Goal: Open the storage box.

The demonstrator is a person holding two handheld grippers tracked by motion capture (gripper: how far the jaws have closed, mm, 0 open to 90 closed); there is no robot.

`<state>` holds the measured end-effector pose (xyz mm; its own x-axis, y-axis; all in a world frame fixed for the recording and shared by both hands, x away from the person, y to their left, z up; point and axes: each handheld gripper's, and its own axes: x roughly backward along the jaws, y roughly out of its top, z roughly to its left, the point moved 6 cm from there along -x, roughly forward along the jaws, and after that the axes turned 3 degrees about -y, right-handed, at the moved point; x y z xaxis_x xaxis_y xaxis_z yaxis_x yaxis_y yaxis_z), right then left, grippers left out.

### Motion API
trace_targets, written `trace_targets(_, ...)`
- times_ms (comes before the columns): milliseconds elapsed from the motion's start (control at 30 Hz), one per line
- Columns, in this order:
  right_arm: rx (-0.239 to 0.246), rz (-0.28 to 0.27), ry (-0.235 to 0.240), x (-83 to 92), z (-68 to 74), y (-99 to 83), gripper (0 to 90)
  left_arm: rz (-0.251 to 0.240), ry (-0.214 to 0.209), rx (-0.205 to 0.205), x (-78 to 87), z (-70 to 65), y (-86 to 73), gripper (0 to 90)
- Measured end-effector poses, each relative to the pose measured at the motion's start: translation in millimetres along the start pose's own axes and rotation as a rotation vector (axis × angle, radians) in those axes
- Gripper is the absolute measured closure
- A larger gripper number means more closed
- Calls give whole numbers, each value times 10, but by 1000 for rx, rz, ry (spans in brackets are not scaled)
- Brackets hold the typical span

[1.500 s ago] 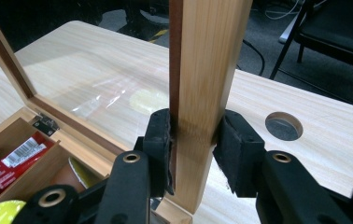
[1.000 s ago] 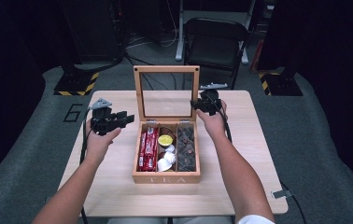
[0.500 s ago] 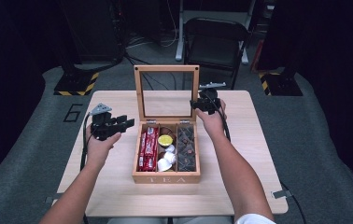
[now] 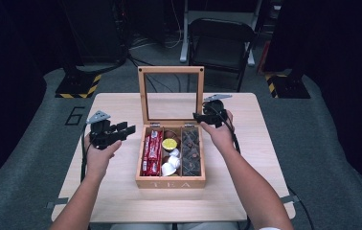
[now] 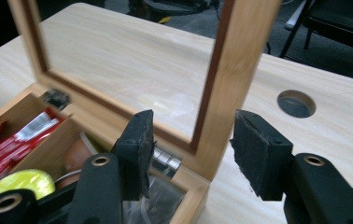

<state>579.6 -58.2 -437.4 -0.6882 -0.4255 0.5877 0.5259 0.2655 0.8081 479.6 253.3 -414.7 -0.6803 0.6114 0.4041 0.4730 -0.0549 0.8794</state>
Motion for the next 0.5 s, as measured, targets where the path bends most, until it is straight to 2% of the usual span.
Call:
trace_targets(67, 10, -3, 33, 61, 67, -53, 477, -7, 4, 3, 34, 11, 4, 537)
trace_targets(133, 6, 2, 45, 75, 94, -69, 477, -10, 5, 9, 48, 20, 6, 536)
trace_targets(233, 40, -17, 66, 172, 211, -133, 478, -4, 4, 14, 76, 39, -6, 530)
trace_targets(367, 33, -26, 98, 223, 308, -170, 485, 3, 14, 6, 78, 49, -23, 520)
trace_targets(500, 56, -34, 96, 242, 369, -195, 484, 17, 13, -5, 67, 50, -58, 508)
